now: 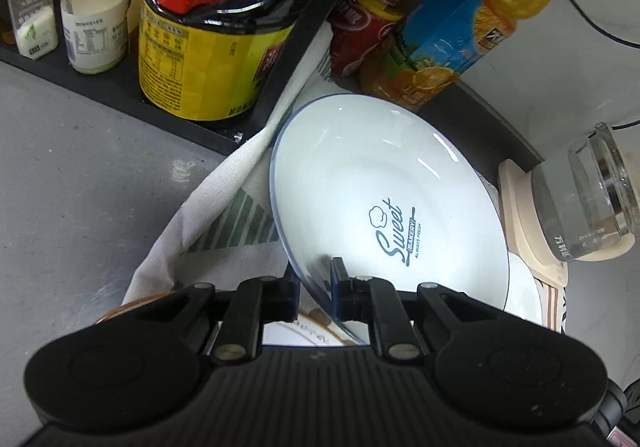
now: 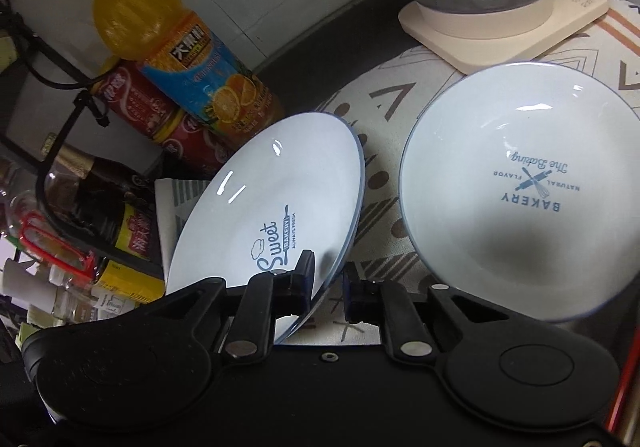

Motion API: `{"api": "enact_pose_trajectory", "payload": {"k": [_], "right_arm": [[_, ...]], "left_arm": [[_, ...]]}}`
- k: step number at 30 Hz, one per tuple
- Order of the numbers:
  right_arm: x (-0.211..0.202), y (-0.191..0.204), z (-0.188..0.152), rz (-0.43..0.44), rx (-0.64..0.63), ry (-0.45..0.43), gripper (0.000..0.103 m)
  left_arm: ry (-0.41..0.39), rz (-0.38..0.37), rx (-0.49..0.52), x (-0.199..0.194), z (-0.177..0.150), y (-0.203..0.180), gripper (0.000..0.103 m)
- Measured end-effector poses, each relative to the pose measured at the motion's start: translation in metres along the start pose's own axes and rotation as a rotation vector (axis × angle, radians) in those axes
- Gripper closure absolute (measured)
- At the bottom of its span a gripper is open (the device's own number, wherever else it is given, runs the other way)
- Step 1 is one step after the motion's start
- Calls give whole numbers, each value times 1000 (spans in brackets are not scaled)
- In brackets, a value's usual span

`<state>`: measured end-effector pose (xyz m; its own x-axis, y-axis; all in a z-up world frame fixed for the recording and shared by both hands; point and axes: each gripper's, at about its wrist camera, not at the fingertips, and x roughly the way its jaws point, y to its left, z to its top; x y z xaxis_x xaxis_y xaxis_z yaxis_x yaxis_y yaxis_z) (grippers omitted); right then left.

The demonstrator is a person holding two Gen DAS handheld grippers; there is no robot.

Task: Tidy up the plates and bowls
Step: 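Lift the 'Sweet' plate and carry it over the flower-pattern plate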

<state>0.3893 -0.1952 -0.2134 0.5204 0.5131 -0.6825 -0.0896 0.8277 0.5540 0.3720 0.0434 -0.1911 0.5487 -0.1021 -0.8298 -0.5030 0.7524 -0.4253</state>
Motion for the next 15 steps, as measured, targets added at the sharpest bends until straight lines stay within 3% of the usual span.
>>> {"api": "enact_pose_trajectory", "payload": {"k": [15], "right_arm": [[-50,15,-12,21,-84,-44,89]], "left_arm": [[-52,-22,2,-49,-25,0,90]]}}
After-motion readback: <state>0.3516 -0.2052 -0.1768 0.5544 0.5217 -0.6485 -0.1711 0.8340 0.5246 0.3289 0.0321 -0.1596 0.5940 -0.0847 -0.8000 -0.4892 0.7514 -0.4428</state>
